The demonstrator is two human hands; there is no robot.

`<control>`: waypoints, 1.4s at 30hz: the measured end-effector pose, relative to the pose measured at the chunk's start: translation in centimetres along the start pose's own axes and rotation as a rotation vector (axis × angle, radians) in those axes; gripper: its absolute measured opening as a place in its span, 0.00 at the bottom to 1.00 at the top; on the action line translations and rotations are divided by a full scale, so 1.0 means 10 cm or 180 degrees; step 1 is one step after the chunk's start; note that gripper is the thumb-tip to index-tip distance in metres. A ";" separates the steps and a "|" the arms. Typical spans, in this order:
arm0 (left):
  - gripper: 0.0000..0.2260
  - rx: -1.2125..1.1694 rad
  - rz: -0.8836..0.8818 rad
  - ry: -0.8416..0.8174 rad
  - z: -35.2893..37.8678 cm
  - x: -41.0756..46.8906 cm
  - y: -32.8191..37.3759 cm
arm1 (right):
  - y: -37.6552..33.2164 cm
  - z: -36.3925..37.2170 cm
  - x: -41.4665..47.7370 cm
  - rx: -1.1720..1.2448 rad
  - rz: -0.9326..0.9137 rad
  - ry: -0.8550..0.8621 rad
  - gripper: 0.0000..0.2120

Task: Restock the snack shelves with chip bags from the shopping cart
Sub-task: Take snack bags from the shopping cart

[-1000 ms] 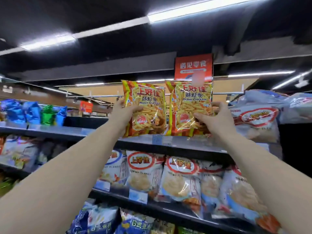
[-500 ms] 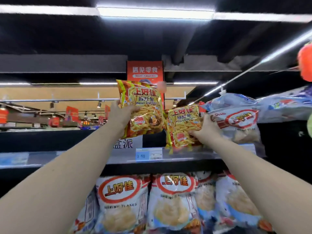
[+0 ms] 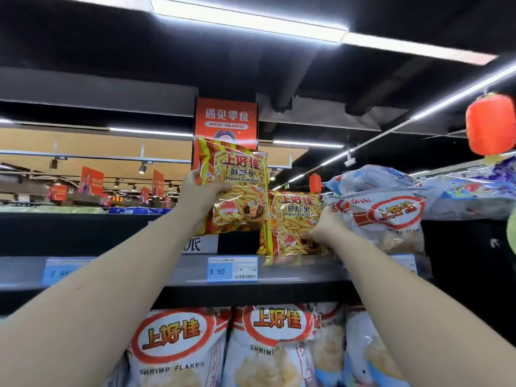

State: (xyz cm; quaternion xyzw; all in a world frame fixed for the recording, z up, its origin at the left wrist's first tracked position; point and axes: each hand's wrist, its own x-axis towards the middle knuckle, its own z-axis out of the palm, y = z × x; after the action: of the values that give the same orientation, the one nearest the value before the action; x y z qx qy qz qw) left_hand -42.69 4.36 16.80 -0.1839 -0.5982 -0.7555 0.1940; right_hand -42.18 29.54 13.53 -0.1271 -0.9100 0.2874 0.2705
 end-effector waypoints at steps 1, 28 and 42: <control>0.35 -0.0030 -0.0010 -0.0013 0.01 0.00 -0.01 | 0.00 0.01 0.03 -0.0028 0.0024 -0.0041 0.49; 0.34 0.1479 -0.0742 -0.0930 0.79 -0.31 -0.36 | 0.40 -0.14 -0.66 0.0859 -0.1362 0.0708 0.34; 0.39 0.2541 -0.0797 -0.1214 0.95 -0.28 -0.44 | 0.43 -0.20 -0.42 0.0446 -0.1058 0.0564 0.34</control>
State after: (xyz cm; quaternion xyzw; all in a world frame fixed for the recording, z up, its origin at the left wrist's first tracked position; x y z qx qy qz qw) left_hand -42.08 14.76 13.80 -0.1568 -0.8850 -0.4363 0.0434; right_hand -37.22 32.32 10.60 0.0191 -0.8689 0.2891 0.4014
